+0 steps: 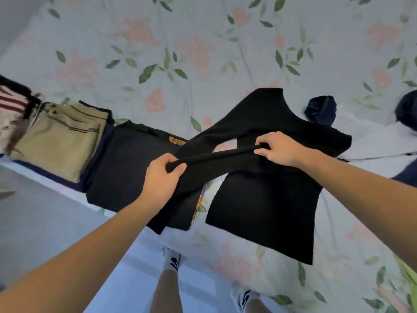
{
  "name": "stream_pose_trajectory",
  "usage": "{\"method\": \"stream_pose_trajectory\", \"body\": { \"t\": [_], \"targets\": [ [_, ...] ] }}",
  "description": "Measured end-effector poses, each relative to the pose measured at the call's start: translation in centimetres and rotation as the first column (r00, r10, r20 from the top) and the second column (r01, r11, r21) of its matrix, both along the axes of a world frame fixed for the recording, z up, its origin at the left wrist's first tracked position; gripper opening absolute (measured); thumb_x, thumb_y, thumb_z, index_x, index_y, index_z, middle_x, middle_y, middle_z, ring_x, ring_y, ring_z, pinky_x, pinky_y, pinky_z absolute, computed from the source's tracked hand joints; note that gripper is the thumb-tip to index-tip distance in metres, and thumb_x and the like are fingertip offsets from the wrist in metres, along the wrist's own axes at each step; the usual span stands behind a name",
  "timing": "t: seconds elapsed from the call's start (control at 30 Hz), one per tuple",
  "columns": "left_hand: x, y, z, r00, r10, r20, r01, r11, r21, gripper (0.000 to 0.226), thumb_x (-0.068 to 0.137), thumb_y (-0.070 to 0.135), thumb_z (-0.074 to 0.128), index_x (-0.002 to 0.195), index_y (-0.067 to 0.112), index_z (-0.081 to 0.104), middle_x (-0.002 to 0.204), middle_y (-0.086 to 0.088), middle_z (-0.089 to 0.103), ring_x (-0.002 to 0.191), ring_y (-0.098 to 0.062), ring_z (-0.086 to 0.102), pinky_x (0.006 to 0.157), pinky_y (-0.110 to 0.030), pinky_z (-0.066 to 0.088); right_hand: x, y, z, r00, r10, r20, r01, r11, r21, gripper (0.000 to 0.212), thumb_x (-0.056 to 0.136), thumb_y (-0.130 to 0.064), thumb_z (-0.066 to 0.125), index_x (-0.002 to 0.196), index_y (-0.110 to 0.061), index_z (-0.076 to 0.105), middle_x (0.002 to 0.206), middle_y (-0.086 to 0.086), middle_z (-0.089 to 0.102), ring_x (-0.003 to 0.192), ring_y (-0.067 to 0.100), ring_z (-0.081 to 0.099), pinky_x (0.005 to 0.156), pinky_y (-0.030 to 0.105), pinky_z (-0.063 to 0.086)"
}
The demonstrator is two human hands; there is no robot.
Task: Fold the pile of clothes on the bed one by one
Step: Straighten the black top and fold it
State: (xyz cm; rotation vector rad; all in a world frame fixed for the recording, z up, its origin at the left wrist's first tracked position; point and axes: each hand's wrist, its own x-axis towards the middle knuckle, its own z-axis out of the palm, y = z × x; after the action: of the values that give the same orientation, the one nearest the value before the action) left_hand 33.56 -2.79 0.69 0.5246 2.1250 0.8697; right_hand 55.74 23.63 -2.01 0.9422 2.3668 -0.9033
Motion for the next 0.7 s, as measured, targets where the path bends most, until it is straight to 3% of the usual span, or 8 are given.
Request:
{"method": "stream_pose_trajectory", "body": {
  "t": [0.17, 0.27, 0.4, 0.53, 0.63, 0.7],
  "targets": [
    [-1.3, -2.7, -0.7, 0.992, 0.118, 0.046, -0.113, 0.988, -0.106, 0.017, 0.096, 0.023, 0.07, 0.082, 0.014, 0.066, 0.082, -0.011, 0.071, 0.079, -0.03, 0.071, 0.07, -0.047, 0.064, -3.9, -0.7, -1.3, 0.999, 0.037, 0.008, -0.037, 0.999, 0.003, 0.018, 0.104, -0.033, 0.06, 0.09, -0.025, 0.069, 0.086, -0.005, 0.069, 0.084, 0.02, 0.066, 0.076, 0.037, 0.051],
    [-1.3, -3.6, -1.4, 0.987, 0.136, 0.091, -0.118, 0.976, -0.181, 0.016, 0.095, 0.019, 0.07, 0.084, 0.008, 0.069, 0.087, -0.014, 0.073, 0.083, -0.027, 0.072, 0.068, -0.046, 0.066, -5.9, -0.9, -1.4, 0.999, 0.045, -0.02, -0.044, 0.999, 0.024, 0.025, 0.106, -0.038, 0.057, 0.091, -0.023, 0.07, 0.085, -0.002, 0.07, 0.083, 0.02, 0.066, 0.08, 0.04, 0.053],
    [-1.6, -4.7, -1.9, 0.969, 0.19, 0.156, -0.152, 0.962, -0.229, 0.018, 0.095, 0.012, 0.069, 0.083, -0.002, 0.064, 0.089, -0.014, 0.072, 0.085, -0.026, 0.072, 0.058, -0.036, 0.064, -9.1, -1.1, -0.9, 0.99, 0.121, -0.076, -0.119, 0.992, 0.032, 0.031, 0.106, -0.04, 0.055, 0.078, -0.029, 0.064, 0.079, -0.004, 0.068, 0.079, 0.02, 0.065, 0.08, 0.043, 0.054],
    [-2.4, -6.9, -2.4, 0.974, 0.194, 0.112, -0.154, 0.942, -0.297, 0.02, 0.093, 0.009, 0.067, 0.082, -0.006, 0.061, 0.082, -0.017, 0.066, 0.082, -0.027, 0.071, 0.054, -0.031, 0.061, -12.7, -1.5, -1.0, 0.973, 0.212, -0.085, -0.208, 0.977, 0.054, 0.032, 0.103, -0.046, 0.057, 0.081, -0.025, 0.066, 0.082, -0.003, 0.069, 0.082, 0.022, 0.065, 0.084, 0.048, 0.054],
    [-2.9, -8.8, -3.1, 0.983, 0.171, 0.066, -0.139, 0.929, -0.343, 0.028, 0.092, 0.01, 0.066, 0.067, 0.007, 0.052, 0.071, -0.013, 0.057, 0.075, -0.028, 0.067, 0.06, -0.041, 0.064, -14.5, -2.6, -1.6, 0.966, 0.235, -0.104, -0.23, 0.972, 0.054, 0.037, 0.102, -0.049, 0.06, 0.084, -0.017, 0.067, 0.08, -0.003, 0.064, 0.081, 0.023, 0.062, 0.079, 0.044, 0.05],
    [-3.1, -9.6, -3.5, 0.998, 0.05, -0.035, -0.06, 0.917, -0.394, 0.035, 0.09, 0.015, 0.066, 0.064, 0.015, 0.042, 0.061, -0.007, 0.046, 0.059, -0.021, 0.055, 0.056, -0.04, 0.059, -14.7, -3.1, -2.7, 0.97, 0.225, -0.094, -0.223, 0.974, 0.038, 0.039, 0.1, -0.053, 0.061, 0.086, -0.017, 0.067, 0.083, -0.002, 0.064, 0.082, 0.022, 0.062, 0.078, 0.042, 0.049]
  ]
}}
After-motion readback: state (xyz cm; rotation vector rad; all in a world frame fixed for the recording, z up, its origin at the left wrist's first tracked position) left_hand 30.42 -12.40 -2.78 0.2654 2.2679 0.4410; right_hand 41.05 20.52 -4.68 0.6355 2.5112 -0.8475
